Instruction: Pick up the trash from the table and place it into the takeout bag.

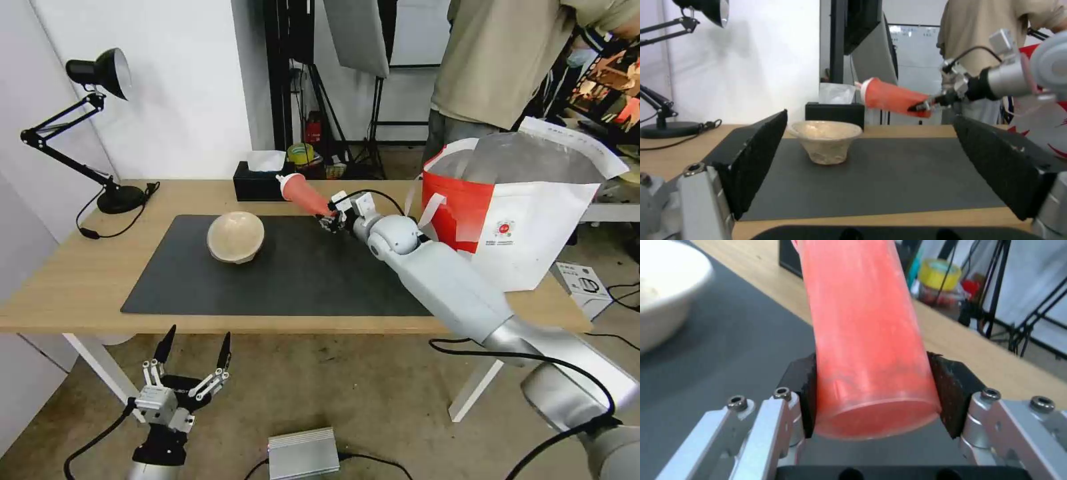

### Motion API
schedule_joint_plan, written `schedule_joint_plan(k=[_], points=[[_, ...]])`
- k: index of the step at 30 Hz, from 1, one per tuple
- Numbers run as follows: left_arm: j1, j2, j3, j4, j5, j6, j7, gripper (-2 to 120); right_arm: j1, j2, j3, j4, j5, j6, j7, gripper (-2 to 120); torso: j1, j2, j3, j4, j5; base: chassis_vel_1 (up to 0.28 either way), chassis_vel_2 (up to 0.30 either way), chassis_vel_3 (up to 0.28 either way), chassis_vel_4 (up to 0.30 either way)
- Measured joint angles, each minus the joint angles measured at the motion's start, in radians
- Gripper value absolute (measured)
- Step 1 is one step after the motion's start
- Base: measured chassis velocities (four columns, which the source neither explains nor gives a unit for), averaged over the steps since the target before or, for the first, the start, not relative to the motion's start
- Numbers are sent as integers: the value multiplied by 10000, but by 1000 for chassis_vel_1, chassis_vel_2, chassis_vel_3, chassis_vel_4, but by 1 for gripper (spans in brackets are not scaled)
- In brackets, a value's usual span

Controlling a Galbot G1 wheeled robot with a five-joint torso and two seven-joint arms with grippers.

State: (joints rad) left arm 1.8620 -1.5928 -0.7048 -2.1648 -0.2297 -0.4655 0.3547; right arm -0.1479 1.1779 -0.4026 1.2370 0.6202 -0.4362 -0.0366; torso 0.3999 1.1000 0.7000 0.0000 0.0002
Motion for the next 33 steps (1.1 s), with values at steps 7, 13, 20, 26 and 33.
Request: schedule_joint_plan(k=[7,13,20,26,33], points=[[-106,2,9,49,0,11,25,100,617,-516,-309,1429,726,-456,194,49,0,0,0,1,-2,0,0,0,0],[-202,5,-20,150,-6,45,43,100,1078,-844,-426,2439,1195,-781,276,49,1,0,0,2,-2,0,0,0,0],[-308,8,4,294,-9,54,73,100,1887,-1709,-571,3745,2020,-996,395,49,1,0,0,2,-1,0,0,0,0],[-386,9,15,368,-6,63,90,100,2339,-2750,-536,4827,2704,-1040,475,49,0,0,0,0,0,0,0,0,0],[-459,24,-35,392,23,87,280,100,2613,-3794,-223,5631,3149,-1021,466,49,1,0,-1,-1,0,0,0,0,0]])
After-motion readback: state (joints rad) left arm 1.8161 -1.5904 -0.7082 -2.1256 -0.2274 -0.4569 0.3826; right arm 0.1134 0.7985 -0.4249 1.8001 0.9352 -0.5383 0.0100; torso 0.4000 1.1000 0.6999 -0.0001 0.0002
